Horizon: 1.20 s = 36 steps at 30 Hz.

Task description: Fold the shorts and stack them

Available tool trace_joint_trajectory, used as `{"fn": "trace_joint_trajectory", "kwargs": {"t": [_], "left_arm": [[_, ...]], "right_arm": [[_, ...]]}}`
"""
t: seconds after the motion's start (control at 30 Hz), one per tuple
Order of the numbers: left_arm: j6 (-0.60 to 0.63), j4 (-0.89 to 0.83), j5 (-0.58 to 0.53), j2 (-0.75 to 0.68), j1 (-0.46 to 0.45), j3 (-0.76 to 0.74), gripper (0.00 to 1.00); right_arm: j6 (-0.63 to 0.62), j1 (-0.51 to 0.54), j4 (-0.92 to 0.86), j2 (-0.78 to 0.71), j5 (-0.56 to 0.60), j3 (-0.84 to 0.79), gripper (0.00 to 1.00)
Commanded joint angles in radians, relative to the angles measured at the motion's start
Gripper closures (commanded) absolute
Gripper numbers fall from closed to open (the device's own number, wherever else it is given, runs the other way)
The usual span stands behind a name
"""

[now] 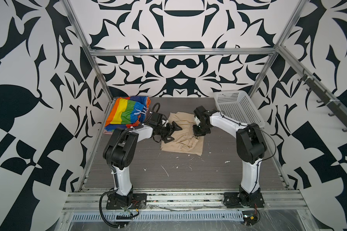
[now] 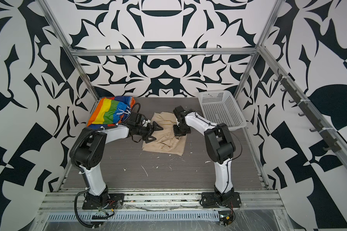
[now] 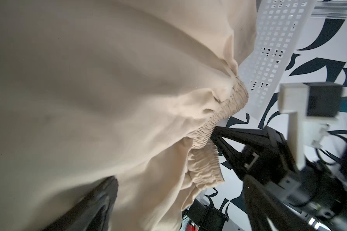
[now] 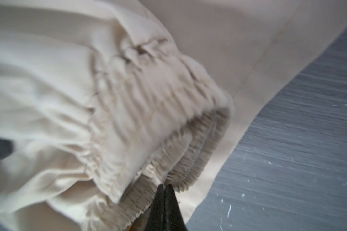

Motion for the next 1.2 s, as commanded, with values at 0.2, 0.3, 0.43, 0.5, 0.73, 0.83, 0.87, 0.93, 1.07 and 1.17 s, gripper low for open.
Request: {"fn": "trace_joint_trajectory", "kwargs": {"t": [0.2,0.3,0.43,0.5,0.73,0.83,0.87,0.93,1.07,1.17], "left_arm": [[0.074,-0.096,-0.047,-0.043,-0.002,0.027,0.01],[0.070,-0.074,-0.032,-0.068,-0.003,0.016,0.01],[0.147,-0.118,-0.064,-0.148,-0.010,0.051,0.01],[0.202,-0.184,-0.085,-0.178,-0.010,0.091,0.01],[0.345,-0.301,-0.166,-0.227,-0.013,0.116,0.01],[0.348,-0.304,-0.177,-0.216,-0.025,0.099,0.01],[0.348,-0.303,-0.179,-0.207,-0.031,0.093,0.01],[0.350,-0.304,-0.173,-0.183,-0.041,0.088,0.01],[0.341,-0.291,-0.171,-0.142,-0.062,0.062,0.01],[0.337,-0.279,-0.176,-0.113,-0.087,0.044,0.01]], "right_arm": [[-0.040,-0.052,0.001,-0.155,-0.005,-0.089,1.00],[-0.043,-0.056,0.051,-0.136,0.013,-0.177,1.00],[-0.043,-0.060,0.096,-0.097,0.024,-0.244,1.00],[-0.046,-0.061,0.098,-0.094,0.016,-0.246,1.00],[-0.049,-0.061,0.040,-0.185,0.017,-0.188,0.82],[-0.022,-0.061,0.040,-0.228,-0.007,-0.157,0.74],[-0.010,-0.059,0.048,-0.231,-0.036,-0.147,0.70],[0.011,-0.059,0.070,-0.221,-0.091,-0.130,0.64],[0.053,-0.054,0.139,-0.150,-0.208,-0.102,0.57],[0.067,-0.053,0.186,-0.077,-0.249,-0.075,0.55]]}}
